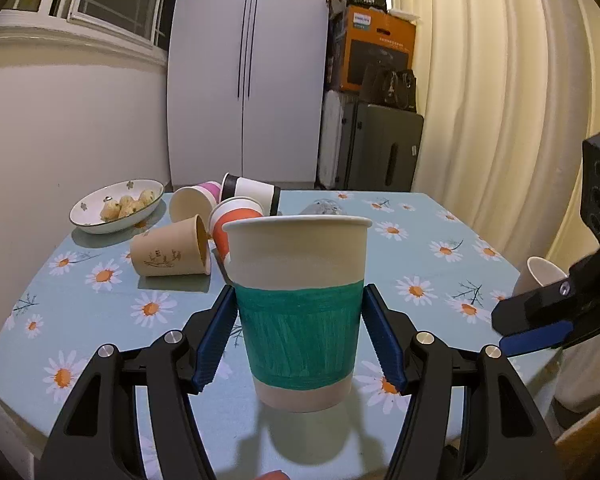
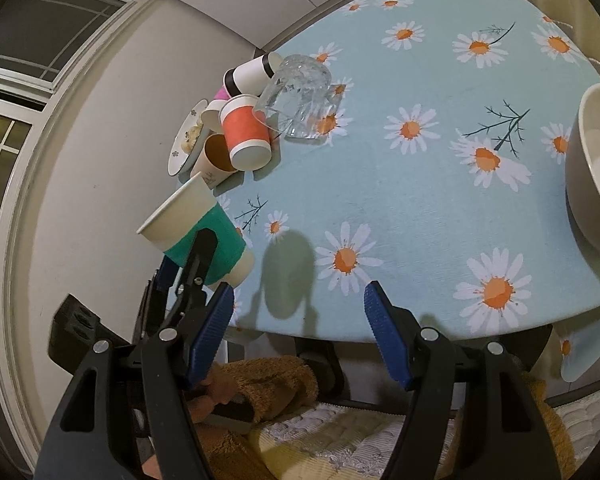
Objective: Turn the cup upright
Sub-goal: 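Grasp the teal-banded cup with the left tool while the right tool releases it, then lower the upright teal-banded cup onto the tablecloth and open the left tool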
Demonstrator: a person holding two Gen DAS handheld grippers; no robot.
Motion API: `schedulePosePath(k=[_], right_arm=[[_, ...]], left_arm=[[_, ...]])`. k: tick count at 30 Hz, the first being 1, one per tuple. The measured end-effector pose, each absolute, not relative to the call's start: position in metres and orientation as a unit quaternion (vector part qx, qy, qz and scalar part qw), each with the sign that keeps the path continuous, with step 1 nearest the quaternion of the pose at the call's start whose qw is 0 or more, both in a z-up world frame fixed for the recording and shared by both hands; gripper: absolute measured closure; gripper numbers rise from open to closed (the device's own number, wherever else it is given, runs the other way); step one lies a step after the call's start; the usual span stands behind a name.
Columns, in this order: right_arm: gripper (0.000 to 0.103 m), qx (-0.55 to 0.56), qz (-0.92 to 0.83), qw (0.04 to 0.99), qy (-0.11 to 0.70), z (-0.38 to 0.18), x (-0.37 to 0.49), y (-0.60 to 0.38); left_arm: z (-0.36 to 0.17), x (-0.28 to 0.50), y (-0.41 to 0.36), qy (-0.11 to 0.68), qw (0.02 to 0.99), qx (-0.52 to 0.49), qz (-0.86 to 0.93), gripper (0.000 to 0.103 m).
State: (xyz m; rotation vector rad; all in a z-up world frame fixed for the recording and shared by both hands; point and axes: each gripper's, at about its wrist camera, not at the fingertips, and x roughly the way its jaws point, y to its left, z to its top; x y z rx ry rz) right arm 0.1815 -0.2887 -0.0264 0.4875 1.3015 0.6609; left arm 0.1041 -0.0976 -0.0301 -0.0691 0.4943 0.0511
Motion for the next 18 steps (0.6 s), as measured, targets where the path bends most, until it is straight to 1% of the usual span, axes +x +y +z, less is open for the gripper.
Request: schedulePosePath(k=[18], right_arm=[[0.035, 0.214, 0.291, 0.716, 0.597, -0.041, 0.177, -0.286]], left_arm=[[-0.083, 0.099, -0.103, 0.168, 0.983, -0.004, 0.072, 0.041]])
